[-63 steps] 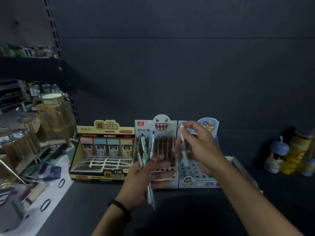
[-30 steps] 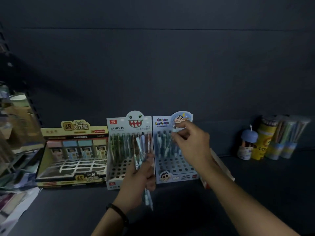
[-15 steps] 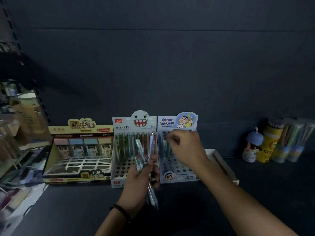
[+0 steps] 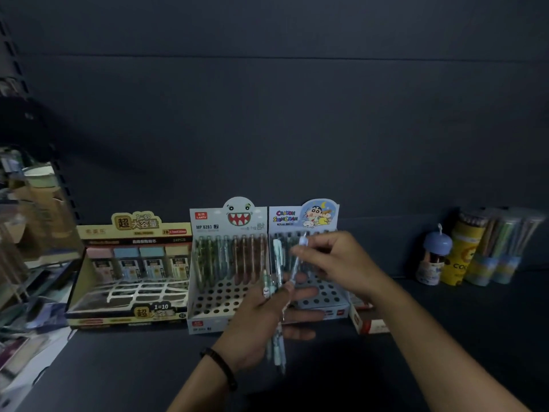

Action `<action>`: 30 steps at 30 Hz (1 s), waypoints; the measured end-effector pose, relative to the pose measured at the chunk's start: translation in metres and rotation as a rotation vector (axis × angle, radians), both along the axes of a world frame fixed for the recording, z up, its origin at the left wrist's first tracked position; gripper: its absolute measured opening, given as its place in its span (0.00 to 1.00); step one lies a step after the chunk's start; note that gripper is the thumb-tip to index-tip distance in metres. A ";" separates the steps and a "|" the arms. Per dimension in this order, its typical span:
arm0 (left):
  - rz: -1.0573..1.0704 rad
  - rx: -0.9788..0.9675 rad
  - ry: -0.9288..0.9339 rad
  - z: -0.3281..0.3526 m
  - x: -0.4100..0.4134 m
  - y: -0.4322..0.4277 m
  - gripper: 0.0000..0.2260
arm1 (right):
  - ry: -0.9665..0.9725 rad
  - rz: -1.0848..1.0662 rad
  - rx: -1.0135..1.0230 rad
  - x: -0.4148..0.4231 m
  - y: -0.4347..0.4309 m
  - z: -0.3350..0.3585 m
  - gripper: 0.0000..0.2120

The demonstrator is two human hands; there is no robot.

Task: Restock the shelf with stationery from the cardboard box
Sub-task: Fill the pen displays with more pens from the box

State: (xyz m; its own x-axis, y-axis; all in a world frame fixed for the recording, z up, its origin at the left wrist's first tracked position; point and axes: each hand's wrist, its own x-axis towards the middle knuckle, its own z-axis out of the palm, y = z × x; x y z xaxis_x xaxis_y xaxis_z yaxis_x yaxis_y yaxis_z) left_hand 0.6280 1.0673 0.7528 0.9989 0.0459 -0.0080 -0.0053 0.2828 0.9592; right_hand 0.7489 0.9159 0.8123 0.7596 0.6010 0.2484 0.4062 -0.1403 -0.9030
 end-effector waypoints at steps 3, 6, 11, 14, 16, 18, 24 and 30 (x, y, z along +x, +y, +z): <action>0.008 0.007 0.010 0.000 0.002 0.002 0.15 | 0.061 -0.134 0.173 0.010 -0.011 0.005 0.12; 0.084 0.117 -0.025 -0.007 0.005 0.006 0.13 | -0.067 -0.332 0.278 0.016 -0.019 0.012 0.05; 0.140 0.062 0.021 -0.013 0.008 0.006 0.16 | -0.297 -0.530 0.202 0.025 -0.020 0.002 0.09; 0.107 -0.077 0.062 -0.017 0.010 0.007 0.29 | -0.397 -0.546 0.136 0.032 -0.012 -0.015 0.05; 0.071 -0.230 0.019 -0.023 0.012 0.008 0.18 | -0.480 -0.559 0.077 0.036 -0.009 -0.023 0.05; 0.068 -0.292 0.010 -0.022 0.011 0.007 0.10 | -0.542 -0.580 0.015 0.037 -0.005 -0.027 0.07; 0.091 -0.316 -0.058 -0.011 0.000 0.007 0.07 | -0.556 -0.536 -0.126 0.043 -0.002 -0.031 0.06; 0.085 -0.260 -0.081 -0.013 0.000 0.010 0.11 | -0.502 -0.492 -0.368 0.044 -0.001 -0.023 0.03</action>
State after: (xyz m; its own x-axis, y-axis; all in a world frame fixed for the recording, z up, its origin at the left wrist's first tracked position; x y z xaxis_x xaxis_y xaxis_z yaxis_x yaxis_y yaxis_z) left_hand 0.6282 1.0770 0.7402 0.9894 0.1368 0.0491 -0.1133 0.5146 0.8499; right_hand 0.7931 0.9152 0.7893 0.8093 0.3355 0.4822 0.5664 -0.6634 -0.4890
